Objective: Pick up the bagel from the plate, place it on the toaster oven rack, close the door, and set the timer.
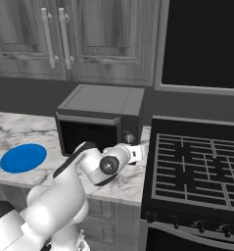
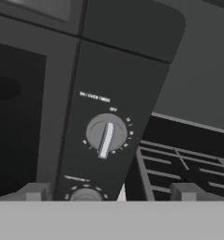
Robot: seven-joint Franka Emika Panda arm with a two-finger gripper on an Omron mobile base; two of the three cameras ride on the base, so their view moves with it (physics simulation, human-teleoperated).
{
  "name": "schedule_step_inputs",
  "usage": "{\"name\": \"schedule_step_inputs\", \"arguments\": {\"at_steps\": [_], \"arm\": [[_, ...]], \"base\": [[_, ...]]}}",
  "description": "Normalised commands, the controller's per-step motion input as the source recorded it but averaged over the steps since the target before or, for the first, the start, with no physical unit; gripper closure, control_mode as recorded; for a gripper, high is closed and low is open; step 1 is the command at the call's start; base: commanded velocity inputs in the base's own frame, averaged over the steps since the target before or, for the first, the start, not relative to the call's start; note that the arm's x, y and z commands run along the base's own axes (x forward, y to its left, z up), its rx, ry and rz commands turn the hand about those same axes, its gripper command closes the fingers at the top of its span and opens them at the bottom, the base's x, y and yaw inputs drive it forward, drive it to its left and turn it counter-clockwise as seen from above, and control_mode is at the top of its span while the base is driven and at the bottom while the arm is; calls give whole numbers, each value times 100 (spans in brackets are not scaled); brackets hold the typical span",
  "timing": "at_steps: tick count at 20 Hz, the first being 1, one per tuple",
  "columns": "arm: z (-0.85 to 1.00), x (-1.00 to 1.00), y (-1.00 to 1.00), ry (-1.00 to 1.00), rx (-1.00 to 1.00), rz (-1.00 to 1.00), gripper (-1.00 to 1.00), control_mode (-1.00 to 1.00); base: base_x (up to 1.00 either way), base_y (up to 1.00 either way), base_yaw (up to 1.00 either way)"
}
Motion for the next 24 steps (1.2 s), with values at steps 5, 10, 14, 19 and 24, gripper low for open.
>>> {"name": "schedule_step_inputs", "arguments": {"at_steps": [5, 10, 14, 19, 24], "arm": [[0, 16, 2, -1, 0, -3, -100, -100], [0, 7, 0, -2, 0, -1, -100, -100], [0, 0, 0, -2, 0, 0, -100, -100], [0, 6, 0, -2, 0, 0, -100, -100], [0, 8, 0, -2, 0, 0, -100, -100]], "base": [[0, 0, 0], [0, 0, 0], [0, 0, 0], [0, 0, 0], [0, 0, 0]]}}
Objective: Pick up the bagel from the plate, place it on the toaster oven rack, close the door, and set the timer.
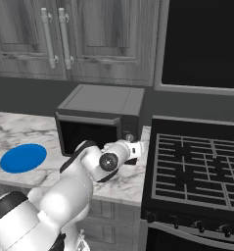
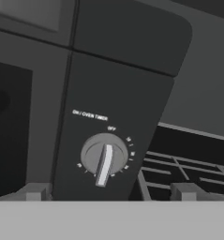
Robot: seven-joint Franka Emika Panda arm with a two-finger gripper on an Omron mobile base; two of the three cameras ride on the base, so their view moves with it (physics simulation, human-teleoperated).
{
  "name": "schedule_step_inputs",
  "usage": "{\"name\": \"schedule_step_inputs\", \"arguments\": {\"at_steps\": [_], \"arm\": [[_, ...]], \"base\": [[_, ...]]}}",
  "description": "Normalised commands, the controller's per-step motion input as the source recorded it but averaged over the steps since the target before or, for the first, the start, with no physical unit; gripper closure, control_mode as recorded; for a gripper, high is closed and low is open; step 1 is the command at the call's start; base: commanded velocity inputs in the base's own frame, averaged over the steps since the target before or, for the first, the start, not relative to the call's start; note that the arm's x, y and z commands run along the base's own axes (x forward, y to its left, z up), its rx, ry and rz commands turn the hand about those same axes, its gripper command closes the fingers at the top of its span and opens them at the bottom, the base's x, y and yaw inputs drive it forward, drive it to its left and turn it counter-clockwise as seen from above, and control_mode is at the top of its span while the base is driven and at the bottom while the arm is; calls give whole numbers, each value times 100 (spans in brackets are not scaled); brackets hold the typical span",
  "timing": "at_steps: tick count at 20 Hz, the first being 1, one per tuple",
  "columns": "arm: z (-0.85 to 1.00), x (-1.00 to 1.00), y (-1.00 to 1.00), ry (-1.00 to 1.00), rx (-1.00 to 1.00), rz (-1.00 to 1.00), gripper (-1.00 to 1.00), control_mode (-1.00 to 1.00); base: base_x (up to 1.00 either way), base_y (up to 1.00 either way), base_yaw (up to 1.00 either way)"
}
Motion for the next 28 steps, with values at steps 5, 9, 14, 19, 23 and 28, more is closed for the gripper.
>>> {"name": "schedule_step_inputs", "arguments": {"at_steps": [5, 9, 14, 19, 23, 28], "arm": [[0, 1, 0, -2, 0, 0, -100, -100], [0, 1, 0, -1, 0, 0, -100, -100], [0, 11, 0, -1, 0, 0, -100, -100], [0, 12, 0, -1, 0, 0, -100, -100], [0, 3, 0, -2, 0, 0, -100, -100], [-1, 0, 0, -4, 0, 0, -100, -100]], "base": [[0, 0, 0], [0, 0, 0], [0, 0, 0], [0, 0, 0], [0, 0, 0], [0, 0, 0]]}}
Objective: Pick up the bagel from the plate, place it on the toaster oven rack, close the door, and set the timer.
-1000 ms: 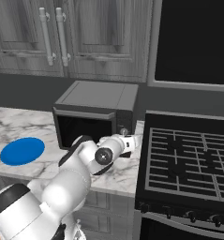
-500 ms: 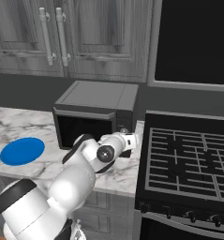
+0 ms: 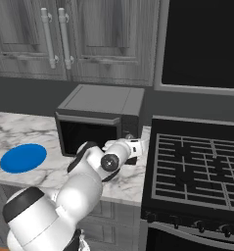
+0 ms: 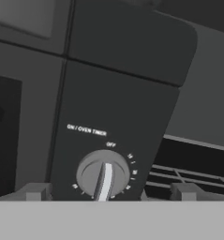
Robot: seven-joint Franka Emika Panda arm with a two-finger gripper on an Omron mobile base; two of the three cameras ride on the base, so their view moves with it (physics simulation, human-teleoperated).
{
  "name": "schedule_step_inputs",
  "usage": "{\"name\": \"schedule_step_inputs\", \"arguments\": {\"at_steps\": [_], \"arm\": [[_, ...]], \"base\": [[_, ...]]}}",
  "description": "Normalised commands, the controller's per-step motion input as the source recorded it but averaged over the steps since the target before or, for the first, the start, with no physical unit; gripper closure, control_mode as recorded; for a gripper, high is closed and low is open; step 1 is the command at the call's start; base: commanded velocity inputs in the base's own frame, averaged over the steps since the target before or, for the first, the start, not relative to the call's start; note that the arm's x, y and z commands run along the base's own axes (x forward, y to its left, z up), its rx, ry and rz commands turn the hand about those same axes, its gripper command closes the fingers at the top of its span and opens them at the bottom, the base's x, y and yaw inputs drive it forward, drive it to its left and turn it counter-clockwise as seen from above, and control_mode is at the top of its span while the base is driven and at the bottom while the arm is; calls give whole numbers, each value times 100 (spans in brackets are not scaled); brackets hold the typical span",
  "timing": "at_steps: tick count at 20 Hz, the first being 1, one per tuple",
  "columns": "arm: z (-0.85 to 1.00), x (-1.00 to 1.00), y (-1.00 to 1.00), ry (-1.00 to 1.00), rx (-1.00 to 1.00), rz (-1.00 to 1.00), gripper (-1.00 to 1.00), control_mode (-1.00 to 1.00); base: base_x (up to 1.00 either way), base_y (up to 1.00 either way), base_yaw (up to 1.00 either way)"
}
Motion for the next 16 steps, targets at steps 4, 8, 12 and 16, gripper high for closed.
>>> {"name": "schedule_step_inputs", "arguments": {"at_steps": [4, 8, 12, 16], "arm": [[-9, 0, 0, -4, 0, 0, -100, -100], [-14, 0, 0, -3, 0, 0, -100, -100], [-14, 5, 0, -2, 0, 0, -100, -100], [-2, 12, 0, -2, 0, 0, -100, -100]], "base": [[0, 0, 0], [0, 0, 0], [0, 0, 0], [0, 0, 0]]}}
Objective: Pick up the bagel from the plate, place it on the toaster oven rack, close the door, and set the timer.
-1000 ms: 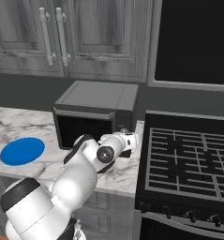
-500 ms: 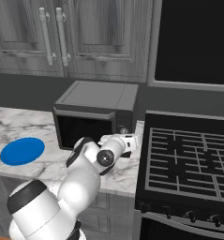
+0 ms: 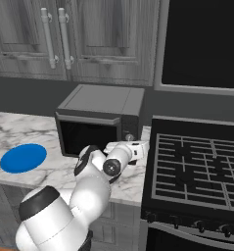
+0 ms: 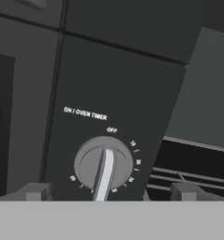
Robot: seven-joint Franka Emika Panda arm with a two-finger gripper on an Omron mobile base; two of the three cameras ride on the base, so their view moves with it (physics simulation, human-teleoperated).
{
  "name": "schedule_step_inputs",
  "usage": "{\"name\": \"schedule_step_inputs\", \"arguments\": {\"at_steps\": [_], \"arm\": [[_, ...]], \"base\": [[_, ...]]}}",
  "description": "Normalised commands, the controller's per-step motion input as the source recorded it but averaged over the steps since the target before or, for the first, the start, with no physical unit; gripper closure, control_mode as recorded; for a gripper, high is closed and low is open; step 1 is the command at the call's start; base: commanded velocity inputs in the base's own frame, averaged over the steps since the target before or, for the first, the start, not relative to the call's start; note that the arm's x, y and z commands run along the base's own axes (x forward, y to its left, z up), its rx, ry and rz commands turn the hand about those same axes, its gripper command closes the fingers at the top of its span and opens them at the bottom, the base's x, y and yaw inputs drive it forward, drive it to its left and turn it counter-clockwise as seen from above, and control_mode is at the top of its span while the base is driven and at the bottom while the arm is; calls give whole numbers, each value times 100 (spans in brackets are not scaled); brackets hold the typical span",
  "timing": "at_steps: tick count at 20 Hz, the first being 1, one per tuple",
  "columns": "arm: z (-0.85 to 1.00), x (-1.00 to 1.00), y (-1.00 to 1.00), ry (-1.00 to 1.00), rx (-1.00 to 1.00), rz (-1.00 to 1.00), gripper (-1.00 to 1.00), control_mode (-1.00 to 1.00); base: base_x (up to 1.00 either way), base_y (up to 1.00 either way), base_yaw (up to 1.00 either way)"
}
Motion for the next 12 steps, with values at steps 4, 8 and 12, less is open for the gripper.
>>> {"name": "schedule_step_inputs", "arguments": {"at_steps": [4, 8, 12], "arm": [[0, 14, 0, 0, 0, 0, -100, -100], [0, 7, 0, -2, 0, 0, -100, -100], [0, 7, 0, -2, 0, 0, -100, -100]], "base": [[0, 0, 0], [0, 0, 0], [0, 0, 0]]}}
